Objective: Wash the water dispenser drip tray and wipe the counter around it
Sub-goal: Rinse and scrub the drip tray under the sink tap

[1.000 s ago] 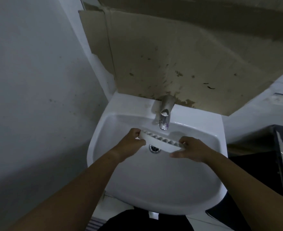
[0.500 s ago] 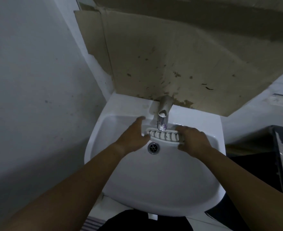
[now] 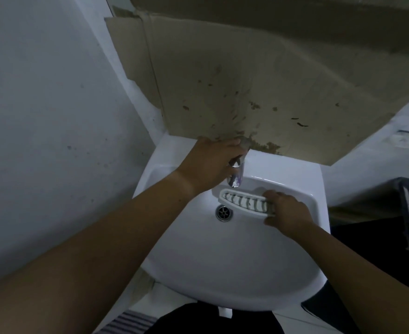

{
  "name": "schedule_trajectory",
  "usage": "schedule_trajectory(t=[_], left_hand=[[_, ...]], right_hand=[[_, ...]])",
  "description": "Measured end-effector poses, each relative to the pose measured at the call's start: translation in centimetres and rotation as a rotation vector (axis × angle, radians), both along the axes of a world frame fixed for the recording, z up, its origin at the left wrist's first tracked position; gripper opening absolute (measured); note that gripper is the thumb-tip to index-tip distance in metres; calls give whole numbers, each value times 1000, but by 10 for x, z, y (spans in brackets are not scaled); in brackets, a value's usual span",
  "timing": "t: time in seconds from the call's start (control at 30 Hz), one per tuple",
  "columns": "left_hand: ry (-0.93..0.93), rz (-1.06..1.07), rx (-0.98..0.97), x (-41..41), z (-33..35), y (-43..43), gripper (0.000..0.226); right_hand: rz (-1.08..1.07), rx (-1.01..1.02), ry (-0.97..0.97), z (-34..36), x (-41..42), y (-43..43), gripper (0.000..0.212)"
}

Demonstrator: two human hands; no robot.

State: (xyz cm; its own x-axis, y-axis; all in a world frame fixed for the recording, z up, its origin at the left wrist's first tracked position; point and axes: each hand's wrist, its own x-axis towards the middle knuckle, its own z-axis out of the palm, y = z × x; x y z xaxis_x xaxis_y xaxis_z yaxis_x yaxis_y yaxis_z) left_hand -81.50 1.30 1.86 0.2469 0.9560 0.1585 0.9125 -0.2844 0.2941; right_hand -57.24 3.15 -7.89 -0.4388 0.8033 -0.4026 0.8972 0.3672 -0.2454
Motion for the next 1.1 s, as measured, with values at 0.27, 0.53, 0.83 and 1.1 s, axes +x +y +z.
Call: schedule_trajectory(t=[0.27, 0.53, 0.83, 1.1], left_hand=[[-75, -24, -11, -1, 0, 7, 18], [-647, 403, -274, -1, -27, -21, 52], [-1201, 863, -921, 19, -91, -53, 38], [-1661, 921, -907, 44, -99, -47, 10]], right_hand=[[-27, 1, 44, -4, 6, 0, 66], [-38, -4, 75, -4, 12, 1, 66], [-5, 7, 135, 1, 10, 5, 65], [39, 45, 107, 5, 12, 6, 61]])
